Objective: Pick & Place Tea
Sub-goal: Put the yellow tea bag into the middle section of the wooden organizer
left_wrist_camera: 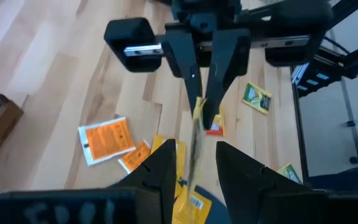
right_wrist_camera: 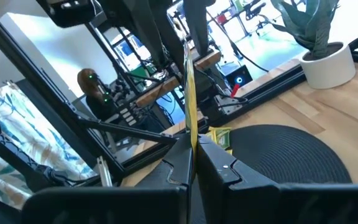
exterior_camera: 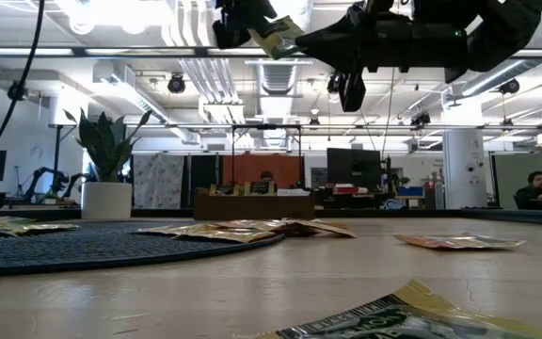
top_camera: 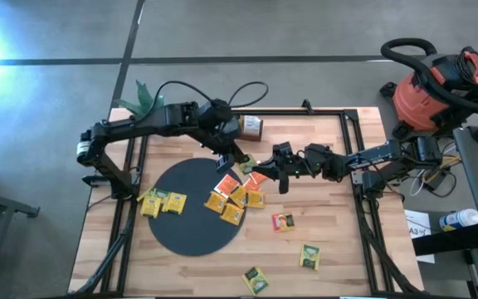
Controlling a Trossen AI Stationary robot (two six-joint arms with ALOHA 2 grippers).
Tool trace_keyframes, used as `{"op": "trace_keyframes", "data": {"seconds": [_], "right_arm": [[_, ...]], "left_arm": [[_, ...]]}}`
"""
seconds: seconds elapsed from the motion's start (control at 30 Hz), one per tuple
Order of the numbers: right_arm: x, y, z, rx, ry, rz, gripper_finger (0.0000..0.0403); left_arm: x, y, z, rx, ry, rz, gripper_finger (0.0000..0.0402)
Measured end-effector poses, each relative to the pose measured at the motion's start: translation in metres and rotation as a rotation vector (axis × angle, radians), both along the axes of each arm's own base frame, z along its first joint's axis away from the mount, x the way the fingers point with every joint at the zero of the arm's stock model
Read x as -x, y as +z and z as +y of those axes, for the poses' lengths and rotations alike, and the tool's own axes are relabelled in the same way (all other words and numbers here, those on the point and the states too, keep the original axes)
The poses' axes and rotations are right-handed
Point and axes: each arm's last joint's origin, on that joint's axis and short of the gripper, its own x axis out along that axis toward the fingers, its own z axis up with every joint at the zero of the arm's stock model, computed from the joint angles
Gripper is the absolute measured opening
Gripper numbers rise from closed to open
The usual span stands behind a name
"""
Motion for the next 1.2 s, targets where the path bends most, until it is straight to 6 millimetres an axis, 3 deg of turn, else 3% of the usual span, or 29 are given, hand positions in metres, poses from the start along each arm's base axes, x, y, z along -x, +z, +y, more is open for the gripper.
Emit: {"op": "trace_keyframes", "data": {"seconds": [0.2,0.47,0.77,0.9,1.2], "right_arm": [[0.001,-0.002,0.000,-0.023,0.001,0.010,0.0011],[0.001,-0.002,0.000,-0.026,0.002,0.011,0.0011],[0.001,-0.002,0.000,-0.037,0.000,0.013,0.0017],[0.001,-0.007,-0.003,-0.111,-0.049,0.064,0.0044],[0.002,-0.008,-0.004,-0.125,-0.067,0.101,0.0161]], "left_arm": [[0.000,-0.006,0.000,0.011,0.004,0.031,0.0090],[-0.002,-0.007,0.001,-0.016,-0.015,0.004,0.0006],[-0.003,-0.009,0.001,-0.032,-0.029,0.006,0.0001],[-0.002,-0.011,0.002,-0.056,-0.015,0.031,0.0001],[0.005,-0.016,0.016,-0.220,0.042,0.114,0.0000]]}}
